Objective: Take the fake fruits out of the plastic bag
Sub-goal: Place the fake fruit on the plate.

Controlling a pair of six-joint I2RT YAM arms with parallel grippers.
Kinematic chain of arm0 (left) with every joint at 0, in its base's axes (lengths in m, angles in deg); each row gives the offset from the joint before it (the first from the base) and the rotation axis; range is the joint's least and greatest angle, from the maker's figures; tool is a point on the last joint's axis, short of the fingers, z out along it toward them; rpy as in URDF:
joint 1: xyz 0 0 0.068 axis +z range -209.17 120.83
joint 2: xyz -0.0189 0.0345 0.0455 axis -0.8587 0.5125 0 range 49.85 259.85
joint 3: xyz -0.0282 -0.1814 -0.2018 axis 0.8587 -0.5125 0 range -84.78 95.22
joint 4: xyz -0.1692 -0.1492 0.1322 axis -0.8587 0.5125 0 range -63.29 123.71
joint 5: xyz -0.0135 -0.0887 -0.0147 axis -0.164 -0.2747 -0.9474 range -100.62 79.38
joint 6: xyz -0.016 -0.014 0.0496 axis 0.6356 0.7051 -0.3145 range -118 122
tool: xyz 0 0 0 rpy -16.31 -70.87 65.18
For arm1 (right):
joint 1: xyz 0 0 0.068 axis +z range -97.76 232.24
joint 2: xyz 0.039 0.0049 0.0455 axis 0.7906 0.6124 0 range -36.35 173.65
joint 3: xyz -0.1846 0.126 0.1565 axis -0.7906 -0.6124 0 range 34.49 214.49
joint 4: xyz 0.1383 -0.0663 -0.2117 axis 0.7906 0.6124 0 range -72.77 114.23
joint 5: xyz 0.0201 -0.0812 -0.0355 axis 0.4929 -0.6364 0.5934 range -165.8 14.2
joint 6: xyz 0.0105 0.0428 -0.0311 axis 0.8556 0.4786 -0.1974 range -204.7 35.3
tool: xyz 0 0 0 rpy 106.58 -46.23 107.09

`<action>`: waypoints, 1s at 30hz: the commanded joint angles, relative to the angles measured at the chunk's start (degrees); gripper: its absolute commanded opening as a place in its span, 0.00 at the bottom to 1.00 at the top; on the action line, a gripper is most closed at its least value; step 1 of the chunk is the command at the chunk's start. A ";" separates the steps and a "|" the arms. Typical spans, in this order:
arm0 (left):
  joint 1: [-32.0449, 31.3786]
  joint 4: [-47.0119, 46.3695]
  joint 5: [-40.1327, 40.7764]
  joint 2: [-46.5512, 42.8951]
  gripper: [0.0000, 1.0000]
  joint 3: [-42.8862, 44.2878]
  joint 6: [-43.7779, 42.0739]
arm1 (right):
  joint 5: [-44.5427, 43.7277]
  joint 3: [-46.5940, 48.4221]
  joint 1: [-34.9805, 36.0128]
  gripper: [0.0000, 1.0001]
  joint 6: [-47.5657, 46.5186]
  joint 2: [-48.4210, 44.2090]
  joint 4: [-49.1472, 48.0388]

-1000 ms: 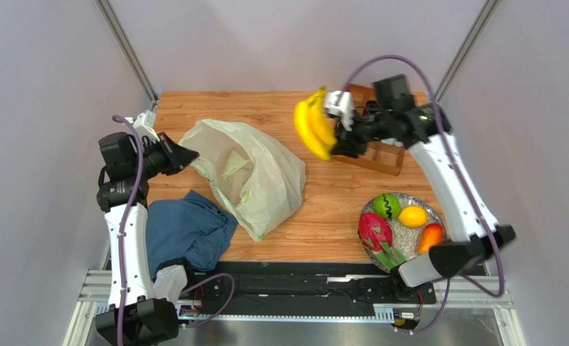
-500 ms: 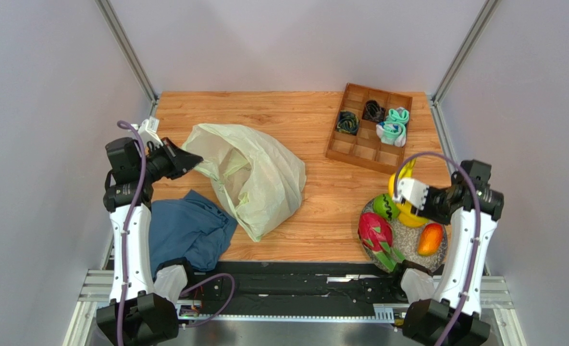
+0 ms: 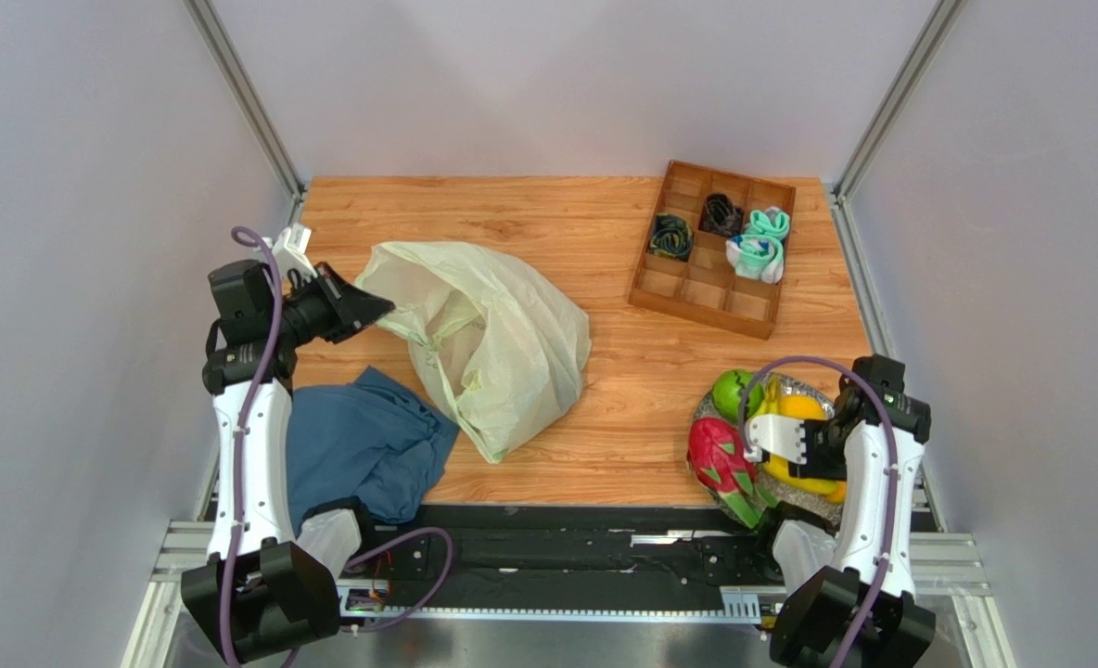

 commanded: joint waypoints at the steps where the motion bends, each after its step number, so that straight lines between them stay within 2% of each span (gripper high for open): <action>1: 0.34 -1.19 -0.92 -0.81 0.00 1.13 -0.77 | -0.48 -1.72 0.17 0.34 -15.49 -0.41 20.01; 2: 0.34 -1.19 -0.92 -0.98 0.00 1.04 -0.86 | -0.57 -1.47 0.26 0.68 -15.50 -0.23 20.01; 5: 0.34 -1.19 -0.92 -1.33 0.00 1.04 -0.86 | 0.22 1.07 0.26 1.00 -13.75 0.64 20.18; 8: 0.26 -1.89 -0.83 -1.34 0.00 0.43 -0.25 | 2.41 4.85 0.17 1.00 -12.51 1.17 20.44; 13: 0.34 -2.68 -1.53 -1.07 0.00 0.42 0.54 | 4.87 16.62 0.17 1.00 -13.56 3.36 20.71; 16: 0.34 -2.94 -2.06 -0.81 0.00 0.60 0.98 | 9.79 23.46 0.17 1.00 -13.48 7.05 20.71; 19: 0.34 -3.65 -2.50 -0.55 0.00 0.78 1.69 | 18.56 28.66 0.17 1.00 -11.03 10.30 20.01; 20: 0.34 -3.65 -2.67 -0.54 0.00 0.95 1.78 | 24.85 29.99 0.43 1.00 -8.41 11.01 18.96; 21: 0.17 -3.65 -2.68 -0.54 0.00 1.13 1.86 | 27.53 31.05 0.69 1.00 -5.07 11.72 17.73; 22: 0.25 -3.65 -2.85 -0.54 0.00 1.13 1.95 | 29.29 31.75 1.39 1.00 4.44 12.42 13.81; 24: 0.25 -3.56 -2.94 -0.81 0.00 1.13 2.21 | 32.03 32.99 3.15 1.00 15.21 15.14 5.47; 25: 0.17 -3.56 -3.03 -0.90 0.00 1.04 2.48 | 32.82 33.43 3.07 1.00 28.49 16.54 2.11; 27: 0.25 -3.65 -3.29 -1.42 0.00 0.78 2.57 | 32.57 35.44 2.98 0.99 40.08 21.81 -3.70; 28: 0.25 -3.56 -3.55 -1.60 0.00 0.69 2.65 | 32.65 36.58 2.72 0.98 44.57 24.09 -3.20; 30: 0.17 -2.95 -3.82 -2.12 0.00 0.51 2.31 | 32.91 39.56 2.19 0.90 47.85 30.60 -1.19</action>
